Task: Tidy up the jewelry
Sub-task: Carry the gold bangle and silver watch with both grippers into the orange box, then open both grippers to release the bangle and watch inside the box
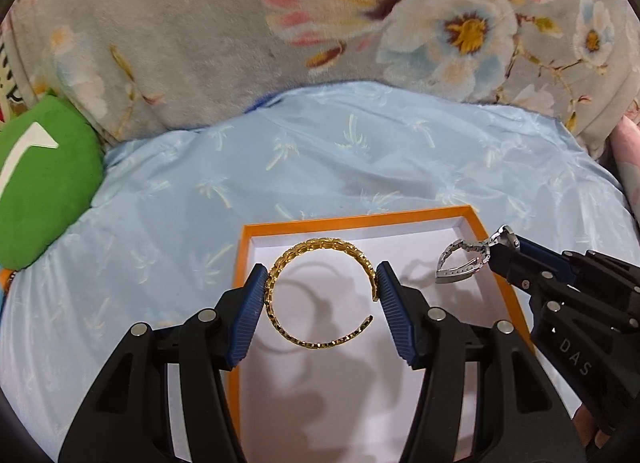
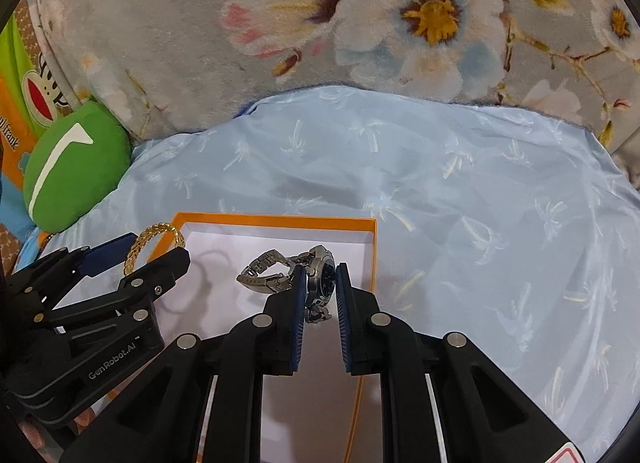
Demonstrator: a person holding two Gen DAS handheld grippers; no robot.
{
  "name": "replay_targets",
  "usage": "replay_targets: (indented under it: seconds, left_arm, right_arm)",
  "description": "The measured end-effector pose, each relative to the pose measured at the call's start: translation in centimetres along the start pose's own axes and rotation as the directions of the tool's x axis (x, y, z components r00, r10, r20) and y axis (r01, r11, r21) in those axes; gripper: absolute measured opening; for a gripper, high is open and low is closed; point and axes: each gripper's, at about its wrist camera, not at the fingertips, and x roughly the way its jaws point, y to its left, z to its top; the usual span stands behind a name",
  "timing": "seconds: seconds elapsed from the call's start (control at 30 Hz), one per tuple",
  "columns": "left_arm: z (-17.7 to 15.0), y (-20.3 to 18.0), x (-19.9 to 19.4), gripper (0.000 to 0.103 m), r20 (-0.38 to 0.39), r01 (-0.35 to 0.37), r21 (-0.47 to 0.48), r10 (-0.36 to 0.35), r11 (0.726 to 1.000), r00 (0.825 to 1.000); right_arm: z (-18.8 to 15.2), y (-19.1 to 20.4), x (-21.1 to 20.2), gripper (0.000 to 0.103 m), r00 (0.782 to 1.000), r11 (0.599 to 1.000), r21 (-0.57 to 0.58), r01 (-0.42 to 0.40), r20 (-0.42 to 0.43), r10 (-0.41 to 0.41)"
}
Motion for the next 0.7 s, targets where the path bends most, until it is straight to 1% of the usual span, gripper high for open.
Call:
replay_targets:
  seconds: [0.1,0.23,0.37,0.43,0.47,0.53,0.6,0.7]
  left_arm:
    - [0.5,0.0,1.7,0.054,-0.018,0.0,0.001,0.0,1.0,1.0]
    - [0.8,-0.4,3.1,0.054,-0.04,-0.004,0.03,0.005,1.0,0.999]
    - [1.2,-0.6,3.5,0.055,-0.044,-0.01,0.042,0.012,0.999,0.999]
    - [1.2,-0.5,3.9,0.055,-0.06,-0.013,0.037,0.015,0.999,0.998]
    - [1.1,-0.4,4.0,0.056,-0.065,-0.014,0.032,0.016,0.999,0.998]
    - [1.1,-0.2,4.0,0.068,-0.062,-0.025,0.022,0.027,0.999,0.998]
    - [1.2,0.1,3.8,0.075,-0.057,-0.029,0.008,0.029,1.0,0.998]
    - [1.1,0.3,3.8,0.077,-0.064,-0.029,-0.004,0.029,1.0,0.998]
  right_arm:
    - [0.5,-0.4,1.4,0.014,1.0,1.0,-0.01,0.005,-0.021,-0.006]
    - [1.1,-0.7,2.7,0.014,0.999,1.0,-0.025,0.016,-0.05,-0.017]
    - [1.3,-0.4,3.8,0.014,0.996,0.998,-0.054,0.034,-0.083,-0.038]
    - [1.1,-0.2,4.1,0.015,0.995,0.997,-0.066,0.043,-0.088,-0.049]
    - [1.2,-0.3,3.9,0.015,0.996,0.997,-0.064,0.048,-0.078,-0.053]
    - [1.2,-0.5,3.8,0.017,0.996,0.997,-0.056,0.049,-0.07,-0.053]
    - [1.0,-0.8,3.8,0.019,0.996,0.998,-0.045,0.045,-0.075,-0.048]
    - [0.7,-0.7,3.9,0.019,0.996,0.998,-0.043,0.04,-0.074,-0.043]
